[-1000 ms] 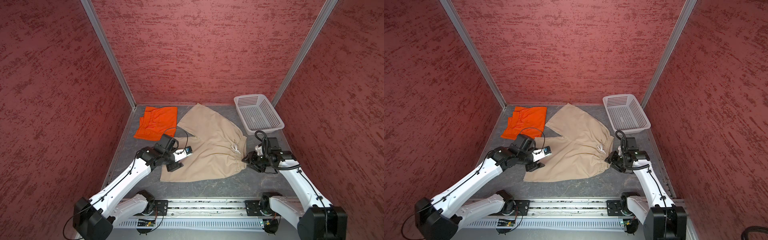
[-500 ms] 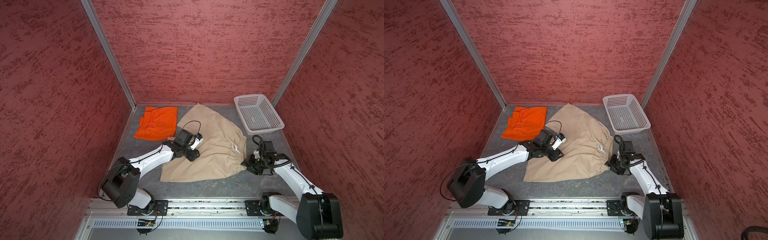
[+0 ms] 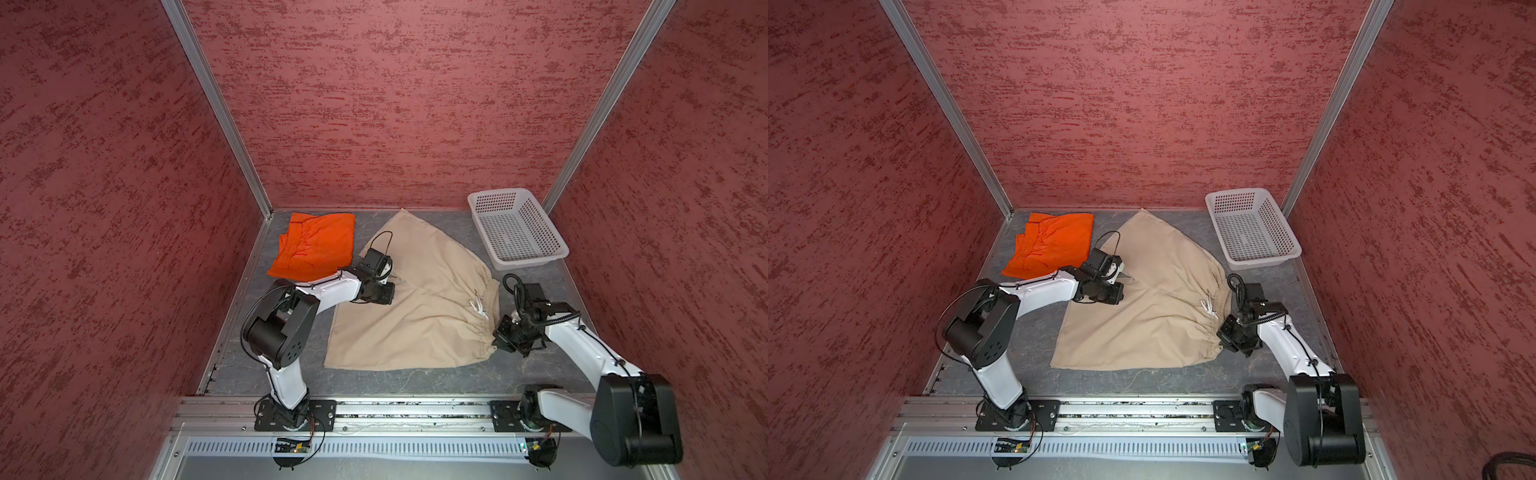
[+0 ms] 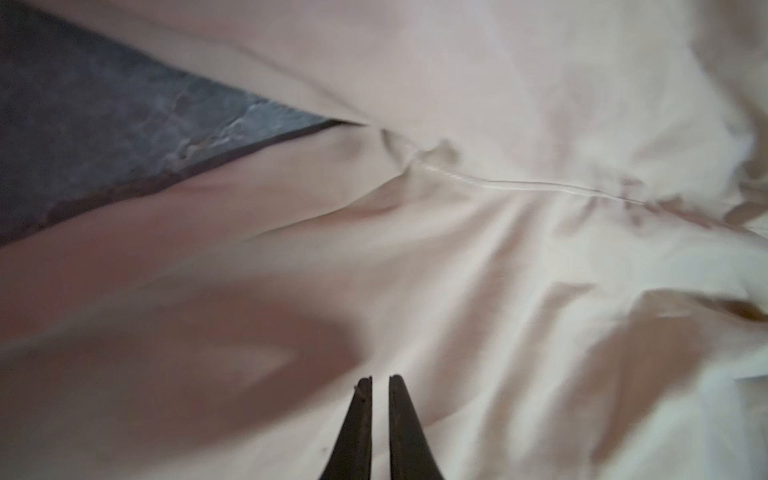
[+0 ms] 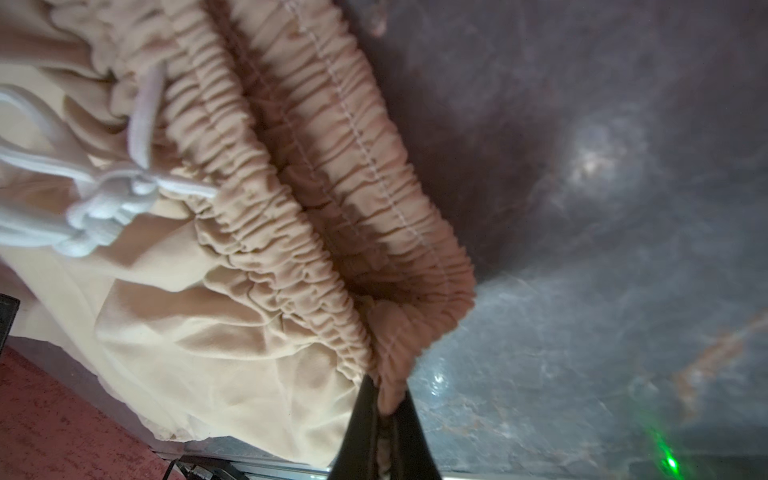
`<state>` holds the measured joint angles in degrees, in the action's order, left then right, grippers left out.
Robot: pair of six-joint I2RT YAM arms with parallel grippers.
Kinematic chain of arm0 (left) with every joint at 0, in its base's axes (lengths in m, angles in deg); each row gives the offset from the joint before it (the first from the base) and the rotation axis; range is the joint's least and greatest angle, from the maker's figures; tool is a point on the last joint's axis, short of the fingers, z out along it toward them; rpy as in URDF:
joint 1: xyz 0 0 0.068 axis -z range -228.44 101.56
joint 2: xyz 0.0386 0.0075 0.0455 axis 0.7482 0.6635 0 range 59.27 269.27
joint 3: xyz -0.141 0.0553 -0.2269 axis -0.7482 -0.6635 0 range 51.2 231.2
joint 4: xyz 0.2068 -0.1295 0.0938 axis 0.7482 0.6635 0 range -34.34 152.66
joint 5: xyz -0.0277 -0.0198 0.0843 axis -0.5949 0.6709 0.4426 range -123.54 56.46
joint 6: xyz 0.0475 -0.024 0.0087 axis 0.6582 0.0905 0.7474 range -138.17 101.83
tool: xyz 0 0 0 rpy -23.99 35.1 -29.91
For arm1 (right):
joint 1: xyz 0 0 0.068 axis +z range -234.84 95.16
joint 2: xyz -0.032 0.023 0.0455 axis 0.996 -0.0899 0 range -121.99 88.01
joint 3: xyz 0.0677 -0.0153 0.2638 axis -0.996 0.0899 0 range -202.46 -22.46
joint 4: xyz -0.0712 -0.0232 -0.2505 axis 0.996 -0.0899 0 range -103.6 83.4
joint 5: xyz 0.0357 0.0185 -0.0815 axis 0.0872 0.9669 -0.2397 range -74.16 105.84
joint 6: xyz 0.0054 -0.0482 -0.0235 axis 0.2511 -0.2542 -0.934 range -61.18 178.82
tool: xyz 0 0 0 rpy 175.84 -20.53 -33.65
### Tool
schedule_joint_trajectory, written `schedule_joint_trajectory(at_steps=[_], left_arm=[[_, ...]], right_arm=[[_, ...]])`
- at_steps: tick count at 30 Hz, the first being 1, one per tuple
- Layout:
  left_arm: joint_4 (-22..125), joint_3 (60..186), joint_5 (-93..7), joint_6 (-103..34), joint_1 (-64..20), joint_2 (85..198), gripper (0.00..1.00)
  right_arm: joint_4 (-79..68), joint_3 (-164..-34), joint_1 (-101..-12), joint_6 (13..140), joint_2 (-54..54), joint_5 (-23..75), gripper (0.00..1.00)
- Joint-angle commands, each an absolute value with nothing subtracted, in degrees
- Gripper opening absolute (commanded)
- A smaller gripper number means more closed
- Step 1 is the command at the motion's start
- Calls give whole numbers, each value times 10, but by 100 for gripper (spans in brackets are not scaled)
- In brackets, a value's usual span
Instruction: Fold and stack the shorts
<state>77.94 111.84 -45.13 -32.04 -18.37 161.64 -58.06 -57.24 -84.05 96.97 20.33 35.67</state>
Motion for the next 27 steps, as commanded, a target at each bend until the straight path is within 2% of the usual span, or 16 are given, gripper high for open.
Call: schedule_joint_trajectory(at_steps=[1, 4, 6, 10, 14, 20, 23, 27], left_arm=[[782, 1120, -445, -348, -189, 1614, 12], [777, 1123, -459, -352, -192, 1608, 16], [762, 1126, -472, -359, -192, 1595, 22], [750, 1145, -487, -383, -196, 1590, 23], [728, 1142, -493, -423, -208, 1603, 15], [733, 1106, -482, -468, -226, 1603, 5], [740, 1080, -465, -483, -233, 1592, 1], [747, 1039, -454, -504, -242, 1573, 0]], right_arm=[[-621, -557, -843, 979, 179, 316, 10], [-642, -583, -843, 962, 170, 291, 37], [-661, -633, -843, 957, 190, 284, 43], [-686, -739, -842, 955, 225, 287, 41], [-650, -773, -813, 950, 220, 324, 36], [-477, -699, -732, 1000, 180, 356, 33], [-386, -640, -727, 1017, 157, 378, 32], [-361, -601, -728, 998, 123, 351, 31]])
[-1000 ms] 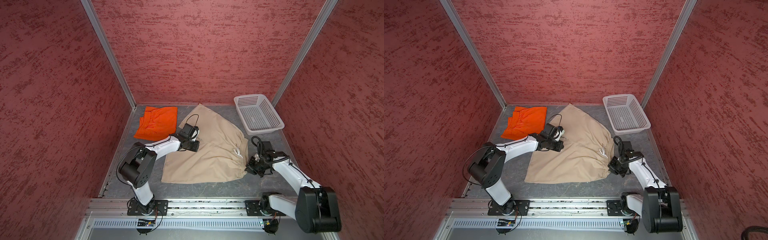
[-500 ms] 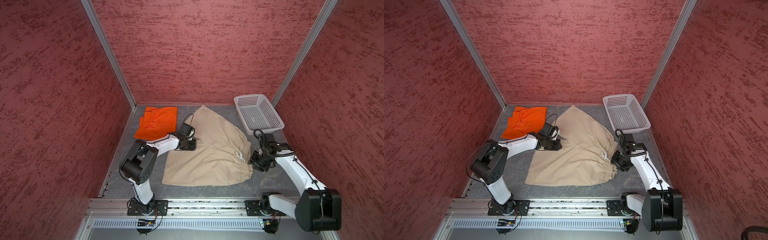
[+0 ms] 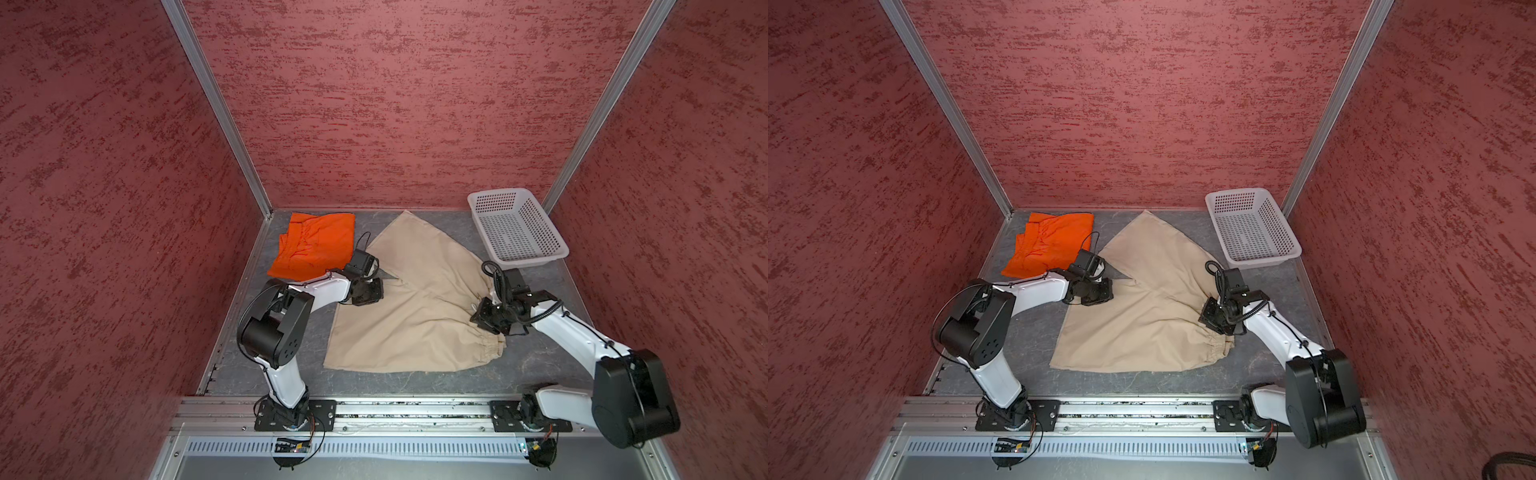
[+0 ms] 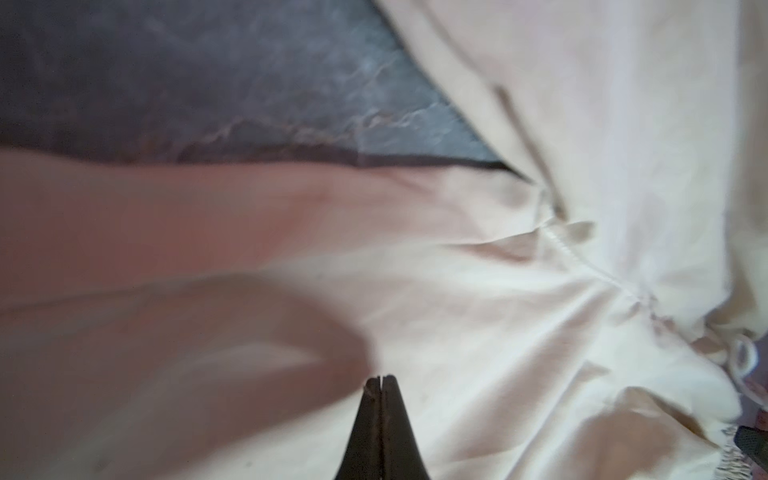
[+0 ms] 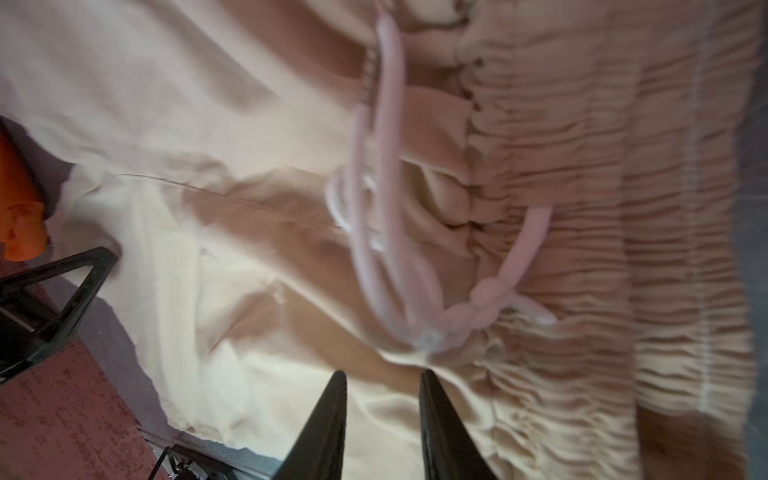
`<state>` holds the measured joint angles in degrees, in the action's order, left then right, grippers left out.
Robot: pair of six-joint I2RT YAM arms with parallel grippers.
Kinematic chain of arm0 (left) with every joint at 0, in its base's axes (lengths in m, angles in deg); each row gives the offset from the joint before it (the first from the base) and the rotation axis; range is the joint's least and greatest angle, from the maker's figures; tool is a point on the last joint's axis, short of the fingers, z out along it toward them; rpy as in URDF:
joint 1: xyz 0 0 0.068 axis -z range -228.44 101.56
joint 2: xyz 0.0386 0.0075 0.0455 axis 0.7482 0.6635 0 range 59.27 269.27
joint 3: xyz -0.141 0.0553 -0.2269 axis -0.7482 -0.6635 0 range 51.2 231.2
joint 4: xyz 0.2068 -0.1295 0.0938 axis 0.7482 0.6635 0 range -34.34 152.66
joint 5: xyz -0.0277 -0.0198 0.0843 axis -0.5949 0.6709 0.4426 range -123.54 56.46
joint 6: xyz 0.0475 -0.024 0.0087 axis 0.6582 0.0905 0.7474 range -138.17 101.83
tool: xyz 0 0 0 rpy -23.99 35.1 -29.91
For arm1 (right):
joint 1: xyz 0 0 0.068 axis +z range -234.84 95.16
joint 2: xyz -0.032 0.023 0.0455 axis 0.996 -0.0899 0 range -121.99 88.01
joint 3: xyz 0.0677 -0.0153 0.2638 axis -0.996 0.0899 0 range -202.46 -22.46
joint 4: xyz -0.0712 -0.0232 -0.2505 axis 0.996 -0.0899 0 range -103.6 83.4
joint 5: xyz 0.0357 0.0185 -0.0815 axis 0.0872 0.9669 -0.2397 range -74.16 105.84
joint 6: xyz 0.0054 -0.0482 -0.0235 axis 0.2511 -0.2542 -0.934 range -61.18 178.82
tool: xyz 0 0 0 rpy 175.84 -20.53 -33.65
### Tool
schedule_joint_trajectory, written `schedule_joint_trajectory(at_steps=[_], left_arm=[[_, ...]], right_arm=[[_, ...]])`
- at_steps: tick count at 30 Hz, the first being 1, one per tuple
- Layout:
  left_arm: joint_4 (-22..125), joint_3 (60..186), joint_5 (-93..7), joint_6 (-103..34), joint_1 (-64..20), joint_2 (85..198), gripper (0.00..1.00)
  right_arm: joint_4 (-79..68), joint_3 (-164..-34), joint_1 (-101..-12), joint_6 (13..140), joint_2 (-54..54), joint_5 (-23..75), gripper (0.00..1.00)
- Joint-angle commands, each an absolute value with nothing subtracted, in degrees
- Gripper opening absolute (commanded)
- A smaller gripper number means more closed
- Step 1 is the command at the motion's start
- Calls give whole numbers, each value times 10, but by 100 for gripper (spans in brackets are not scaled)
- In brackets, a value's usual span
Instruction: Fold and stack the shorts
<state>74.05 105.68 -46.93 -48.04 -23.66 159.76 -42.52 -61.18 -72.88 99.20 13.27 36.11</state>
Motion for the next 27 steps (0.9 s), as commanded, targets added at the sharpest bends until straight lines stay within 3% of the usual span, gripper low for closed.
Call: schedule_joint_trajectory(at_steps=[1, 7, 12, 17, 20, 22, 27], left_arm=[[750, 1028, -448, -506, -242, 1567, 0], [746, 942, -428, -539, -229, 1517, 0], [741, 914, -425, -572, -207, 1455, 0], [749, 978, -404, -554, -237, 1405, 12], [738, 1041, -416, -525, -276, 1432, 12], [735, 1091, -418, -486, -292, 1469, 6], [732, 1197, -426, -443, -306, 1577, 0]], right_arm=[[-371, -597, -727, 986, 114, 332, 31], [-399, -591, -772, 916, 65, 262, 35], [-398, -648, -779, 873, 34, 267, 37], [-440, -747, -766, 857, 95, 284, 38], [-425, -789, -753, 871, 120, 283, 38], [-386, -798, -734, 885, 118, 267, 38], [-302, -833, -701, 880, 38, 250, 35]])
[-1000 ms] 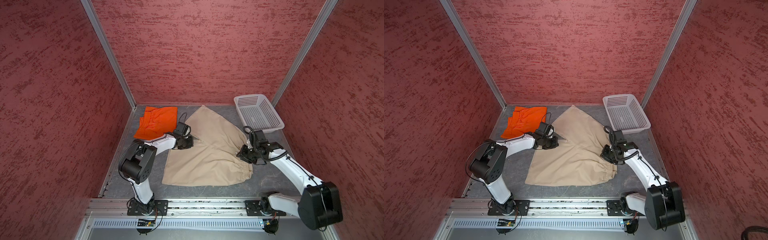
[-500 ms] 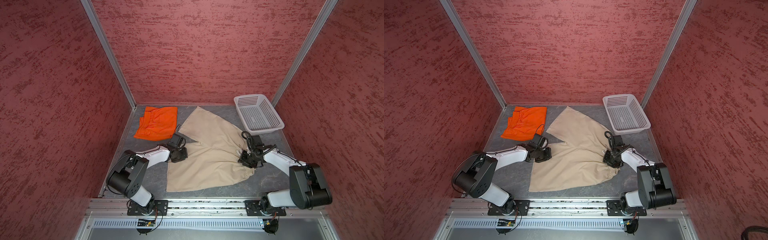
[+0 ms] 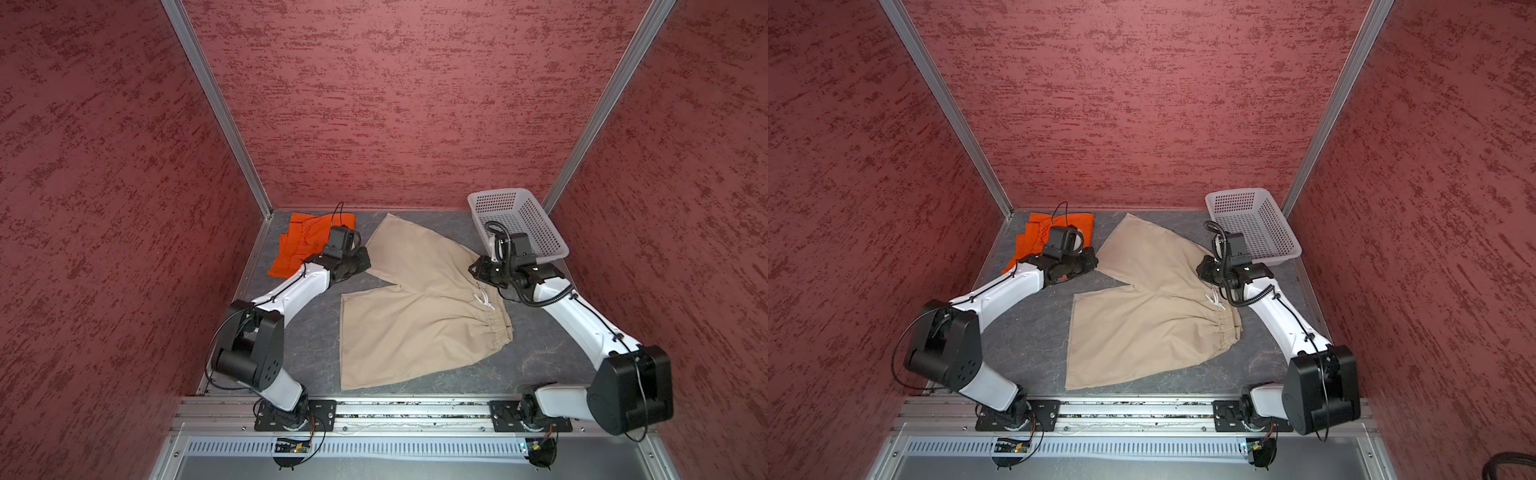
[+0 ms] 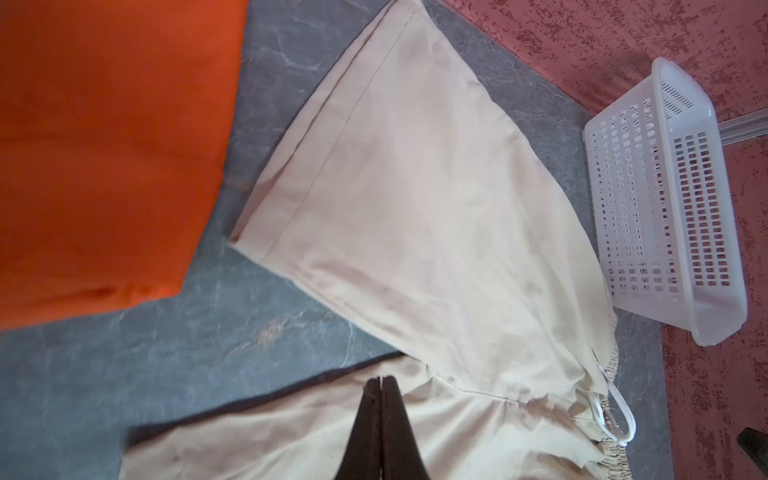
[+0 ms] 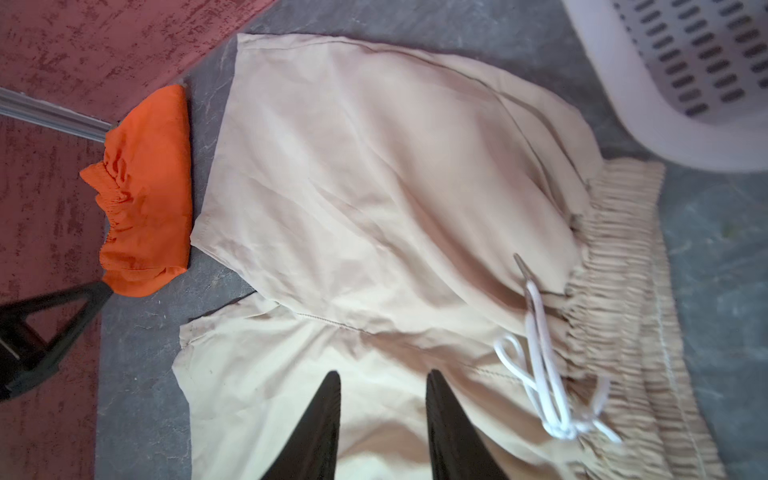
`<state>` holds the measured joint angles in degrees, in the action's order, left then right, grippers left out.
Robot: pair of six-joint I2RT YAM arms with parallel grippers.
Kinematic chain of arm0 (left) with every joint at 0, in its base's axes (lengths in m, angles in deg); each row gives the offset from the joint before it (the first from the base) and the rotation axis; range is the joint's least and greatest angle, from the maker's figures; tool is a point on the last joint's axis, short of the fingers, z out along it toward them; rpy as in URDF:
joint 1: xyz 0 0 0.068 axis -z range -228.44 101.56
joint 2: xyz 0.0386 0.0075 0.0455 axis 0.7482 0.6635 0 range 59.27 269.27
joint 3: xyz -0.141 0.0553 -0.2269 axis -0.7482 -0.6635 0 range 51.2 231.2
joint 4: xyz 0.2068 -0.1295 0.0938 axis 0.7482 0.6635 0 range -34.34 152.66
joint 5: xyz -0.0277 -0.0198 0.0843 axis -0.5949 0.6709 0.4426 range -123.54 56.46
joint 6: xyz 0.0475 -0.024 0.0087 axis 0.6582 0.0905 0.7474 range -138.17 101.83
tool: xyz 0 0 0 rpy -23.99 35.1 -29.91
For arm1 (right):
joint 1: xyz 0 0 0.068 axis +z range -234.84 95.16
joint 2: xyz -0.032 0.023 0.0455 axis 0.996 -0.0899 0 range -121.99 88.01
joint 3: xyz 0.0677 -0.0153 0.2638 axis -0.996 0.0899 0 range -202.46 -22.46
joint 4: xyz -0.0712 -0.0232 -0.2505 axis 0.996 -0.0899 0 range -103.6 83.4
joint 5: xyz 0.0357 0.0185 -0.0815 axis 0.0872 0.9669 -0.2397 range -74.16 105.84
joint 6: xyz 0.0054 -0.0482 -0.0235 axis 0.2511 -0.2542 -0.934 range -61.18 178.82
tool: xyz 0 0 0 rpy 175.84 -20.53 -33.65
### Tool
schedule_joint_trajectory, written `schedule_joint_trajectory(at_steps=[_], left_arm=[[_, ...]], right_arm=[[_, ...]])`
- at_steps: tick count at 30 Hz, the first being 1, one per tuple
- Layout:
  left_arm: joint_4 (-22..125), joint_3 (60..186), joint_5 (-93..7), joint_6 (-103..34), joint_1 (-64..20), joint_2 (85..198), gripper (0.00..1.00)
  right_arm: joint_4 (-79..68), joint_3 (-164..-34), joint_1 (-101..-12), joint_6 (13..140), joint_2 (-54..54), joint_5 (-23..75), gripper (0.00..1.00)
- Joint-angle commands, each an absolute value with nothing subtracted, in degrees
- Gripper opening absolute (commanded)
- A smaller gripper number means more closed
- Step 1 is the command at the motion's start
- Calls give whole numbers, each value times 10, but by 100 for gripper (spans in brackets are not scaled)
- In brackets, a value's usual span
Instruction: Fold and stack the shorts
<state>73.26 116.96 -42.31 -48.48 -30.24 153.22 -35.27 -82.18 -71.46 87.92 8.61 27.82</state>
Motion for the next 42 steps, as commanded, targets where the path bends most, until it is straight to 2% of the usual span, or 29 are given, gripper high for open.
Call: schedule_joint_trajectory(at_steps=[1, 9, 14, 23, 28, 33, 37, 42], left_arm=[[727, 1217, -426, -441, -307, 1600, 0], [769, 1356, -405, -423, -304, 1771, 0], [786, 1357, -390, -426, -313, 1811, 0], [784, 1314, -368, -447, -339, 1819, 0], [770, 1284, -364, -448, -349, 1794, 0], [754, 1286, -374, -445, -348, 1754, 0], [753, 1309, -383, -442, -334, 1727, 14], [754, 1334, -386, -441, -311, 1707, 16]], right_arm=[[-283, -843, -695, 873, 14, 248, 35], [-234, -946, -689, 848, -158, 245, 35], [-237, -1007, -691, 835, -247, 235, 35], [-293, -1101, -714, 826, -362, 199, 36], [-313, -1159, -725, 821, -411, 227, 37], [-288, -1169, -721, 819, -371, 260, 41], [-283, -1190, -732, 801, -338, 247, 46], [-300, -1267, -758, 782, -389, 267, 48]])
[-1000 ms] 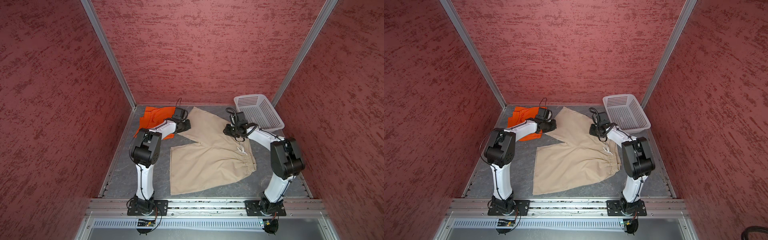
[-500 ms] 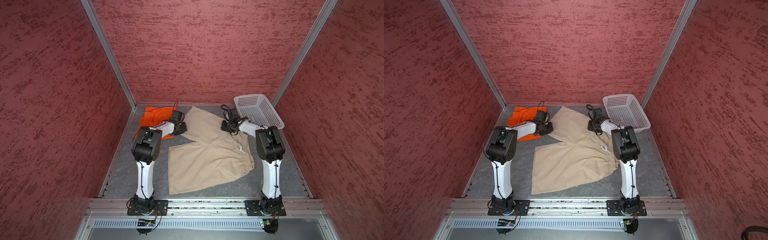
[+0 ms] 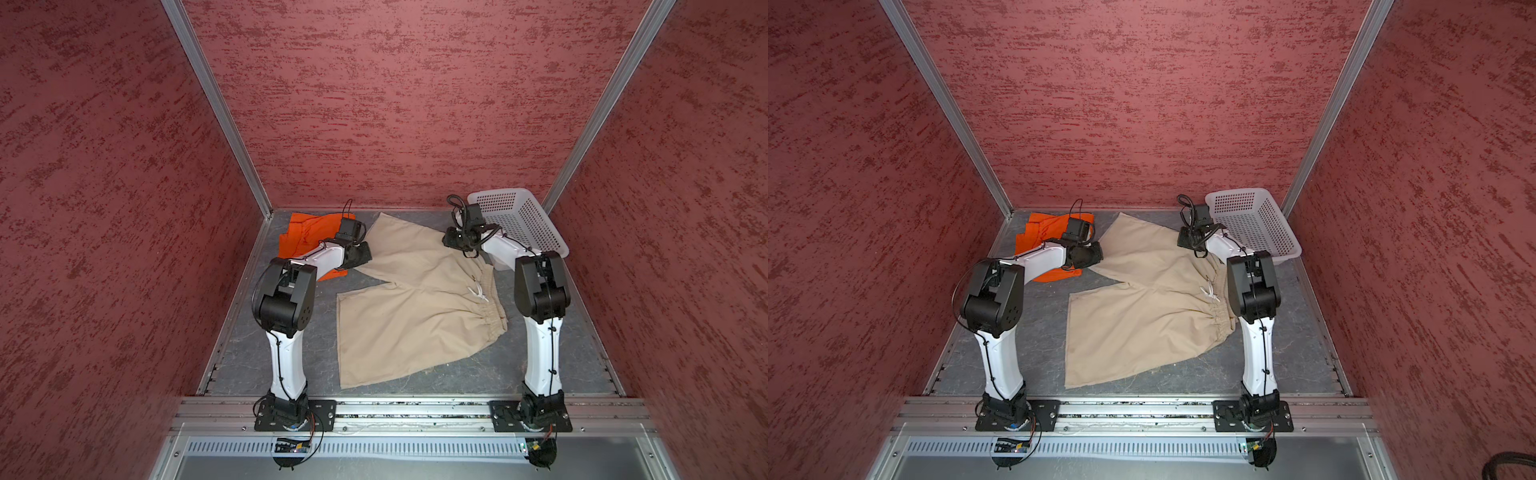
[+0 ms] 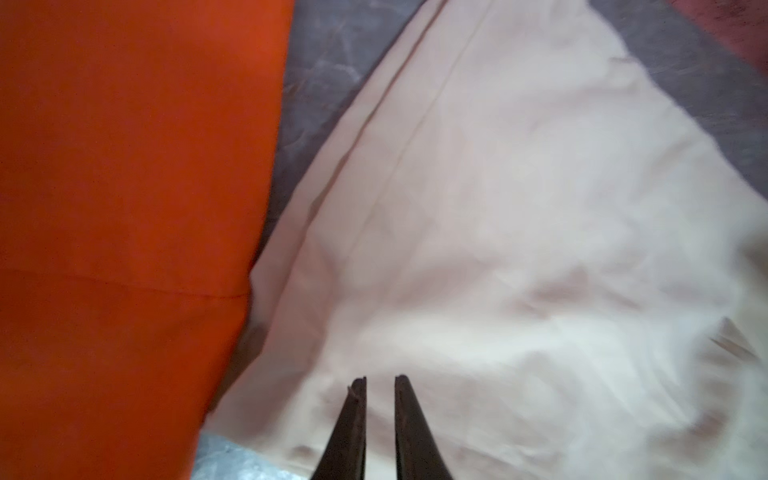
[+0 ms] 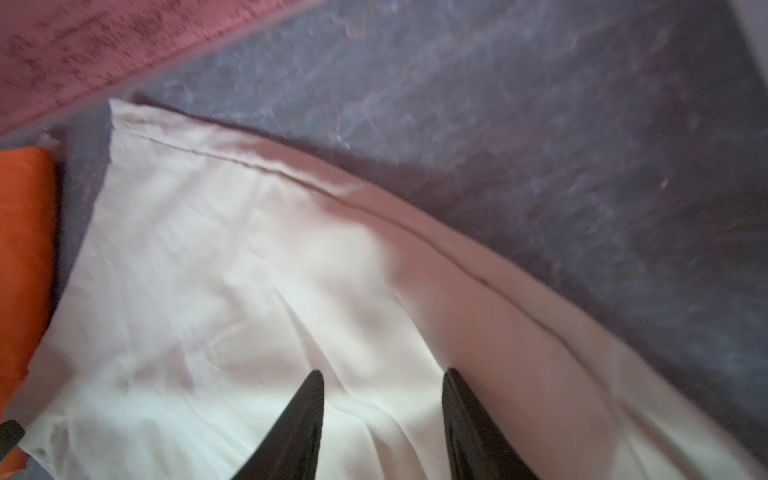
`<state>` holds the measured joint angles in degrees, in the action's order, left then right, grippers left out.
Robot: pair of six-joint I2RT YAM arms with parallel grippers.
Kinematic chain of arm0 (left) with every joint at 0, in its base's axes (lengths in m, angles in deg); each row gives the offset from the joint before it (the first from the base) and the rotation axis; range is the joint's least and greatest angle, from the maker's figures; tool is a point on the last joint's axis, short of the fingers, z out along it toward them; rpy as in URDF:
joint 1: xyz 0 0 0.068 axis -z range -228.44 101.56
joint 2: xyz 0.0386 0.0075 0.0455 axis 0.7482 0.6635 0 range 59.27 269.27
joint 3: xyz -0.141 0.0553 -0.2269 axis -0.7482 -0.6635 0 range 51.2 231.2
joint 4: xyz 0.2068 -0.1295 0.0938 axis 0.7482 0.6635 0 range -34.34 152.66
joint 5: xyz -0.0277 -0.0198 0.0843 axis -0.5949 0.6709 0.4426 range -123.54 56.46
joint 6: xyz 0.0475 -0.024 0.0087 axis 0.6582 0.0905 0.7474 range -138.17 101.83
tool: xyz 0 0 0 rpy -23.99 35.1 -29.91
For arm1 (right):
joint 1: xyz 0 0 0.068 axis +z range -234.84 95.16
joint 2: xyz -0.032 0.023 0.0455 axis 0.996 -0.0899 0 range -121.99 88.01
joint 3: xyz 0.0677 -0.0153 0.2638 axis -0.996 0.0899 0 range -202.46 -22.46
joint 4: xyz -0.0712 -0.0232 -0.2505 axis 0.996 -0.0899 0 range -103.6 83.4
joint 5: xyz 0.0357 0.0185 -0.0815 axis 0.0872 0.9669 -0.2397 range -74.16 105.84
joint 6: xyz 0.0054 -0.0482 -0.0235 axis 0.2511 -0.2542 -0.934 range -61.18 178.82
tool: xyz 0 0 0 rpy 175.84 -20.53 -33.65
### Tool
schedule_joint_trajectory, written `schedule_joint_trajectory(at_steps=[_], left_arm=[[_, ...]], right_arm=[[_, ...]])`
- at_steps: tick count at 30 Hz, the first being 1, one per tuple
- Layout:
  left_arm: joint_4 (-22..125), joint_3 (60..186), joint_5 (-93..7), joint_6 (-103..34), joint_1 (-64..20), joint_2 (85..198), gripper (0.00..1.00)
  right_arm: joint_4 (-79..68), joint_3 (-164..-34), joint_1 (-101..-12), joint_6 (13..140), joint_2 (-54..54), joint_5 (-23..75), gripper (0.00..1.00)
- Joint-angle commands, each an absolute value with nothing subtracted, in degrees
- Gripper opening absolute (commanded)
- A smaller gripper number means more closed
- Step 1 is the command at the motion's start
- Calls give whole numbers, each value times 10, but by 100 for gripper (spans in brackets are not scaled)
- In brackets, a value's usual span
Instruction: Fold and stack the shorts
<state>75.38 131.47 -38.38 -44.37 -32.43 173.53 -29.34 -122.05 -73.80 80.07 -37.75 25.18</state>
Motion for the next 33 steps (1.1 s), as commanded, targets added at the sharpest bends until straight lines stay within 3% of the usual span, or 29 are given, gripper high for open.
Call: schedule_joint_trajectory(at_steps=[1, 17, 23, 27, 33], left_arm=[[753, 1333, -386, -441, -308, 1705, 16], [737, 1270, -387, -431, -280, 1628, 17], [741, 1228, -400, -437, -272, 1578, 20], [764, 1190, -411, -446, -252, 1538, 24], [783, 1070, -421, -532, -235, 1429, 33]], right_arm=[[-308, -1287, -762, 781, -404, 274, 48], [-403, -1524, -835, 822, -550, 229, 51], [-395, -1529, -835, 829, -529, 300, 50], [-385, -1448, -818, 816, -442, 330, 49], [-284, -1139, -810, 833, -201, 361, 50]])
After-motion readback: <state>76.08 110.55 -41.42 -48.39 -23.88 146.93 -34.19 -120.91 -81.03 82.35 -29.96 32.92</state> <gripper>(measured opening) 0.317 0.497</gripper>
